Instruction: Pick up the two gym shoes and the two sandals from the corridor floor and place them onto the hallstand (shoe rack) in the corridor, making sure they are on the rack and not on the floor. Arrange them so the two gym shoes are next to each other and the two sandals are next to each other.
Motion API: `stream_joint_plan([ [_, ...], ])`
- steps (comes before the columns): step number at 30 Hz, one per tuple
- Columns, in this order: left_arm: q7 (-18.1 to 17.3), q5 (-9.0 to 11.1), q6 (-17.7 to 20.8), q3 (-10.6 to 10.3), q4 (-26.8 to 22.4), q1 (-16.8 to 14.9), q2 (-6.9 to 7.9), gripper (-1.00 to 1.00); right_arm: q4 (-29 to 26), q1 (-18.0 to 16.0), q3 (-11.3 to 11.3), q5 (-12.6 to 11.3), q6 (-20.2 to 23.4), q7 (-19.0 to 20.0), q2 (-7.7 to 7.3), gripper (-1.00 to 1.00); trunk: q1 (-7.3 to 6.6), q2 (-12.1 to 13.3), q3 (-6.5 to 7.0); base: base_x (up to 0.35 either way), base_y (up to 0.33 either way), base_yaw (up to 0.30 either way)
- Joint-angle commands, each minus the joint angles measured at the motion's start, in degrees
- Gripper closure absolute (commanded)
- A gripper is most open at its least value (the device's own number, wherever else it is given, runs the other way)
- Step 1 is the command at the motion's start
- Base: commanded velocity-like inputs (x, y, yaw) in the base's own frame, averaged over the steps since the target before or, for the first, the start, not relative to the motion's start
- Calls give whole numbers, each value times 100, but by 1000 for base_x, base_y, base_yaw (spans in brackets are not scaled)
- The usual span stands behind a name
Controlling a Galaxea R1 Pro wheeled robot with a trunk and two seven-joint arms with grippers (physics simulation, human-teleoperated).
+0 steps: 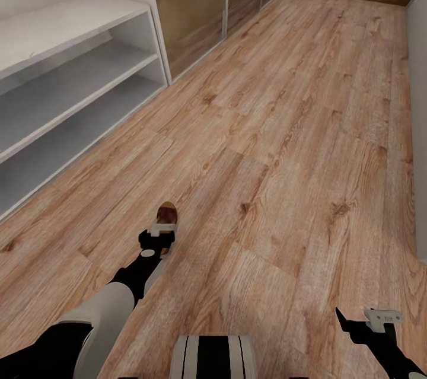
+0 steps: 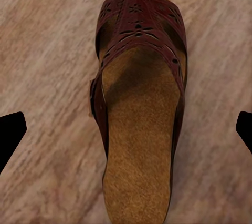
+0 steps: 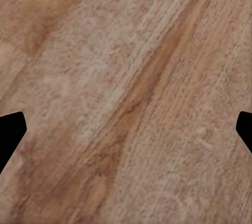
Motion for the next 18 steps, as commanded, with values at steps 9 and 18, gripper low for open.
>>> stream_joint_plan([
  [9, 0, -4, -2, 0, 0, -30, 8, -100, 5, -1, -11, -1, -1, -5, -4, -100, 0, 0, -61, 0, 0, 0],
  [18, 0, -11, -8, 0, 0, -46, -22, -100, -32, -44, -29, -31, 7, -4, -44, -100, 0, 0, -132, 0, 0, 0],
])
